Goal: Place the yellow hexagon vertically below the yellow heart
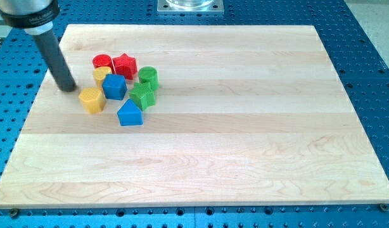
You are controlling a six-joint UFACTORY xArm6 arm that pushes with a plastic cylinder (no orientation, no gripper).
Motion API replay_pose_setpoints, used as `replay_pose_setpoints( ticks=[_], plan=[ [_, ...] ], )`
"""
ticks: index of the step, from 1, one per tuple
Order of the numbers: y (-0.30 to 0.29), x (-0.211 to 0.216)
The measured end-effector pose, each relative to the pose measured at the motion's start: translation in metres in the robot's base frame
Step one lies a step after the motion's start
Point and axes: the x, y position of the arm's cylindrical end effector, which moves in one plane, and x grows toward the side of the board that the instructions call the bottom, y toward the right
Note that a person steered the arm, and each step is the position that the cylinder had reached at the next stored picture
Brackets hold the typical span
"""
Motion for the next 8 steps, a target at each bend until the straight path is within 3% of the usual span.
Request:
replay_pose_setpoints(
  ticks=[1,2,3,5,8],
  plan=[
    [0.041,-0.068],
    [0.045,-0.091],
    [0.101,-0.124],
    [0.159,-0.103],
    [0.074,-0.082]
  ],
)
